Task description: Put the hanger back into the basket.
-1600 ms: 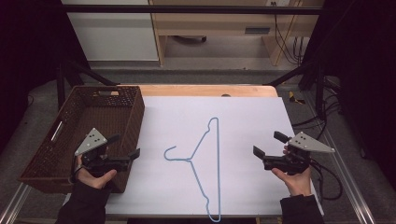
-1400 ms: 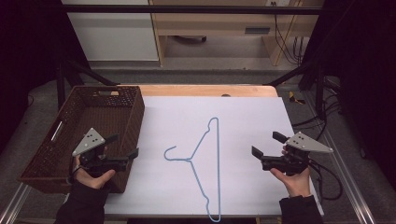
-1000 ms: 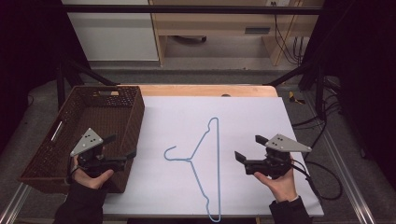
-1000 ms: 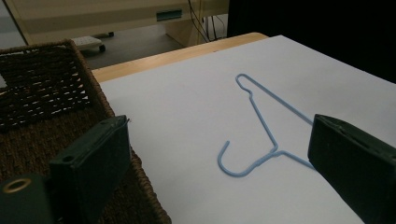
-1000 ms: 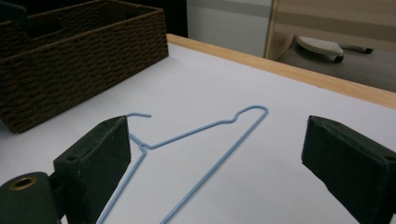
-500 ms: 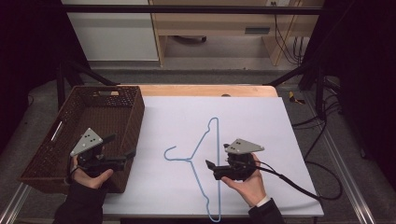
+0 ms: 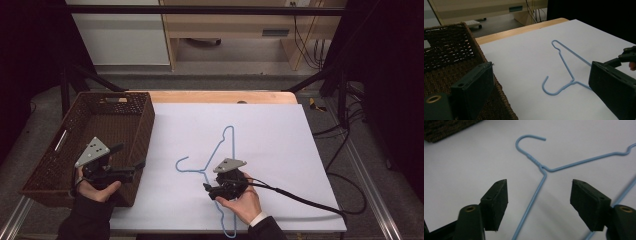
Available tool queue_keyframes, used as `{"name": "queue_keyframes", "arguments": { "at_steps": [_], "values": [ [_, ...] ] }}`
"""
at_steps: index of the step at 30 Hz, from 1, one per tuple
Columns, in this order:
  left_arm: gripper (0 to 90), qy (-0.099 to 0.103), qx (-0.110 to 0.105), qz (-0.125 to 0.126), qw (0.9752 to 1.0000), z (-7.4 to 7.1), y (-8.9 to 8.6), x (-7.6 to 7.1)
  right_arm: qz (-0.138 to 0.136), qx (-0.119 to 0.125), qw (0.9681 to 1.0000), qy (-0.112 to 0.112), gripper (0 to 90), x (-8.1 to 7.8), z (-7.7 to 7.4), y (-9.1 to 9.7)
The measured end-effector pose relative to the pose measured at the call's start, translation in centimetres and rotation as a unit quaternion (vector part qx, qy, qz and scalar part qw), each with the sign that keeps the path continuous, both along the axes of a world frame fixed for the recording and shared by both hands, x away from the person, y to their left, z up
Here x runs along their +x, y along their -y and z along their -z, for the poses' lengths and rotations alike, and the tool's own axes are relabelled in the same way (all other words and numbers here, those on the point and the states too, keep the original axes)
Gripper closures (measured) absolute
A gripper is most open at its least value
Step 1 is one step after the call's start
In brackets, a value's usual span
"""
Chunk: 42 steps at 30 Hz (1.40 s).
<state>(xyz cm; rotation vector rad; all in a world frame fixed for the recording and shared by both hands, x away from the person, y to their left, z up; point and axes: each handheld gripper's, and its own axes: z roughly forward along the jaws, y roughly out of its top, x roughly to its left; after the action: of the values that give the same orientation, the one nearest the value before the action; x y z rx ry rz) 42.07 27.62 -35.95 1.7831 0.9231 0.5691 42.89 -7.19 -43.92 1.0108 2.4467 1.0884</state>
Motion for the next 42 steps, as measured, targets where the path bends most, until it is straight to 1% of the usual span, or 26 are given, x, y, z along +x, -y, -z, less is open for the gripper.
{"name": "queue_keyframes", "arguments": {
  "at_steps": [1, 2, 3, 5, 6, 7, 8, 10, 12, 13, 16, 19, 20, 21, 22, 23, 26, 27, 28, 31, 33, 36, 37, 39, 41, 42],
  "values": [
    [5.7, 0.000, 0.000, 0.000, 1.0000, 0.0, 0.0, 0.0, 0.000, 0.000, 1.0000, 0.000, 34.9, 0.0, 0.0, 0.0],
    [5.8, 0.001, -0.002, -0.001, 1.0000, 0.0, 0.0, 0.0, -0.002, -0.004, 1.0000, -0.005, 36.5, 0.0, 0.3, -0.2],
    [5.8, 0.000, -0.003, -0.001, 1.0000, 0.0, 0.0, 0.0, -0.003, -0.007, 0.9999, -0.011, 38.6, 0.1, 0.7, -0.4],
    [6.0, -0.001, -0.003, -0.001, 1.0000, 0.0, -0.1, 0.0, -0.002, -0.017, 0.9997, -0.017, 42.4, 0.2, 1.2, -0.6],
    [6.0, -0.001, -0.004, -0.001, 1.0000, 0.1, -0.1, 0.0, -0.002, -0.023, 0.9994, -0.024, 45.6, 0.3, 1.7, -0.8],
    [6.0, -0.001, -0.004, -0.001, 1.0000, 0.1, -0.1, 0.0, -0.002, -0.023, 0.9994, -0.024, 45.6, 0.3, 1.7, -0.8],
    [6.0, -0.001, -0.004, -0.001, 1.0000, 0.1, -0.1, 0.0, 0.002, -0.029, 0.9991, -0.030, 49.5, 0.2, 2.0, -1.0],
    [6.0, -0.001, -0.004, -0.001, 1.0000, 0.1, -0.1, 0.0, 0.000, -0.030, 0.9990, -0.033, 51.0, 0.2, 2.2, -1.1],
    [6.1, -0.001, -0.003, -0.001, 1.0000, 0.1, -0.1, 0.0, 0.000, -0.038, 0.9984, -0.041, 55.1, 0.1, 2.5, -1.4],
    [6.1, -0.001, -0.004, -0.001, 1.0000, 0.1, -0.1, 0.0, -0.005, -0.042, 0.9982, -0.042, 56.7, 0.1, 2.7, -1.4],
    [6.2, -0.001, -0.002, 0.000, 1.0000, 0.1, 0.0, 0.0, -0.002, -0.057, 0.9971, -0.049, 62.6, 0.0, 3.0, -1.8],
    [6.2, -0.001, -0.001, 0.000, 1.0000, 0.1, 0.0, 0.0, 0.001, -0.060, 0.9972, -0.044, 65.3, -0.1, 3.0, -1.9],
    [6.3, -0.001, -0.001, 0.000, 1.0000, 0.1, 0.0, 0.0, 0.000, -0.062, 0.9972, -0.043, 68.3, -0.2, 3.0, -2.0],
    [6.3, -0.001, -0.001, -0.001, 1.0000, 0.1, 0.0, 0.0, 0.000, -0.062, 0.9972, -0.043, 68.3, -0.2, 3.0, -2.0],
    [6.3, 0.000, 0.000, -0.001, 1.0000, 0.0, 0.1, 0.0, 0.002, -0.066, 0.9969, -0.041, 71.8, -0.3, 3.0, -2.1],
    [6.4, 0.000, 0.000, -0.001, 1.0000, 0.0, 0.1, 0.0, 0.007, -0.066, 0.9968, -0.044, 73.5, -0.4, 3.0, -2.2],
    [6.4, 0.000, 0.001, -0.001, 1.0000, 0.0, 0.2, 0.0, 0.006, -0.070, 0.9967, -0.041, 75.8, -0.5, 3.0, -2.3],
    [6.5, 0.000, 0.002, 0.000, 1.0000, 0.0, 0.2, 0.0, 0.009, -0.071, 0.9965, -0.044, 77.0, -0.5, 2.9, -2.3],
    [6.5, 0.000, 0.003, 0.000, 1.0000, 0.0, 0.2, 0.0, 0.010, -0.072, 0.9963, -0.046, 80.2, -0.5, 2.9, -2.3],
    [6.6, 0.000, 0.001, -0.001, 1.0000, 0.1, 0.3, 0.0, 0.018, -0.071, 0.9959, -0.052, 82.5, -0.5, 2.8, -2.3],
    [6.6, -0.001, 0.001, -0.001, 1.0000, 0.1, 0.4, 0.0, 0.025, -0.069, 0.9957, -0.056, 83.1, -0.4, 2.8, -2.3],
    [6.7, -0.001, 0.005, 0.001, 1.0000, 0.1, 0.5, -0.1, 0.047, -0.061, 0.9944, -0.072, 84.0, -0.4, 2.7, -2.4],
    [6.7, 0.000, 0.005, 0.002, 1.0000, 0.1, 0.6, -0.1, 0.044, -0.061, 0.9947, -0.070, 84.4, -0.3, 2.7, -2.3],
    [6.6, 0.000, 0.006, 0.004, 1.0000, 0.1, 0.7, -0.1, 0.057, -0.053, 0.9935, -0.084, 85.6, -0.3, 2.6, -2.3],
    [6.7, 0.000, 0.006, 0.005, 1.0000, 0.1, 0.8, -0.1, 0.055, -0.052, 0.9939, -0.080, 85.8, -0.3, 2.6, -2.2],
    [6.7, 0.000, 0.005, 0.006, 1.0000, 0.1, 0.8, -0.1, 0.059, -0.056, 0.9934, -0.080, 86.0, -0.3, 2.6, -2.2]
  ]
}}
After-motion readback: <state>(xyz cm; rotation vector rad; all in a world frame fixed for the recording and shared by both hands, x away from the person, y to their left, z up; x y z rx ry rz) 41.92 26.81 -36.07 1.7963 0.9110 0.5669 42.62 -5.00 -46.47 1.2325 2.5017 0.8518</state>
